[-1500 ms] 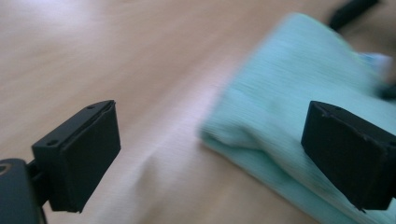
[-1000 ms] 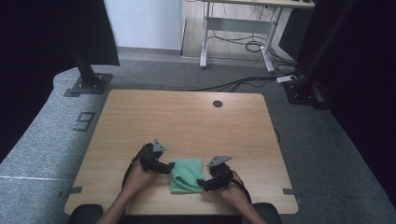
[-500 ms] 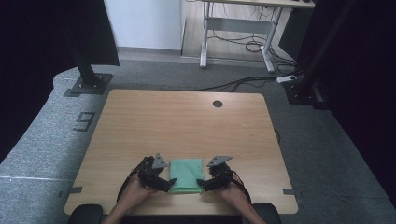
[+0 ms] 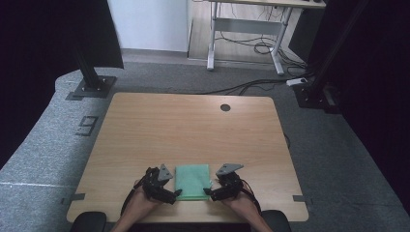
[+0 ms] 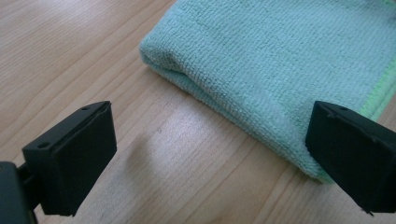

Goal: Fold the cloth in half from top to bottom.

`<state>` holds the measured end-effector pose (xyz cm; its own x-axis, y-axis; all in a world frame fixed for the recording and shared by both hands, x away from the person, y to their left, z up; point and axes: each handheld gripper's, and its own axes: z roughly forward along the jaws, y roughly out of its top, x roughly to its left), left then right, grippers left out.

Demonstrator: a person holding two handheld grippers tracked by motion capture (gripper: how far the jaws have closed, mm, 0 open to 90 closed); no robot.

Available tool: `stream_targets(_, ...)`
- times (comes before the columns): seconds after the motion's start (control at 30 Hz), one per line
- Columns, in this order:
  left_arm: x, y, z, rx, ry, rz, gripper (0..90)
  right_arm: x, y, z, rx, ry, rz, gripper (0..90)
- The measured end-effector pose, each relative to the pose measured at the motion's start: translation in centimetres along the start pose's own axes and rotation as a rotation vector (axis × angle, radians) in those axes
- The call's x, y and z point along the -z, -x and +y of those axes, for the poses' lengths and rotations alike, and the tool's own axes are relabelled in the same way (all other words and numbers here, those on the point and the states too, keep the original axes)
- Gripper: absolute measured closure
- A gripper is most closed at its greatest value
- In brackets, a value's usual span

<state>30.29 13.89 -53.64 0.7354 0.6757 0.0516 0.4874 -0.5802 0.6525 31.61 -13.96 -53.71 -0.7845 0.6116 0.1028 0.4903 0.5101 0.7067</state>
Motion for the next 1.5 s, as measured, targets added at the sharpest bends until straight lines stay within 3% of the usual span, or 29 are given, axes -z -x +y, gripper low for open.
stream_targets(0.13,-0.3,-0.1,-0.3,0.02,-0.002,0.006,1.0,-0.5,-0.2,-0.3,0.019,-0.028,-0.025,17.9)
stream_targets(0.3,-0.7,0.0,-0.1,0.009,0.005,0.033,0.0,-0.7,0.0,-0.4,0.04,-0.024,-0.049,17.9)
stream_targets(0.63,-2.0,-1.5,1.1,0.025,0.027,0.088,0.0,-1.2,1.1,0.1,0.022,-0.012,-0.078,18.8)
stream_targets(1.17,-3.8,-3.9,2.8,0.07,0.029,0.092,0.0,-2.3,3.9,1.5,-0.033,-0.007,-0.104,20.8)
stream_targets(1.5,-4.8,-5.3,3.7,0.086,0.039,0.1,0.0,-2.9,5.2,2.3,-0.043,-0.003,-0.119,21.3)
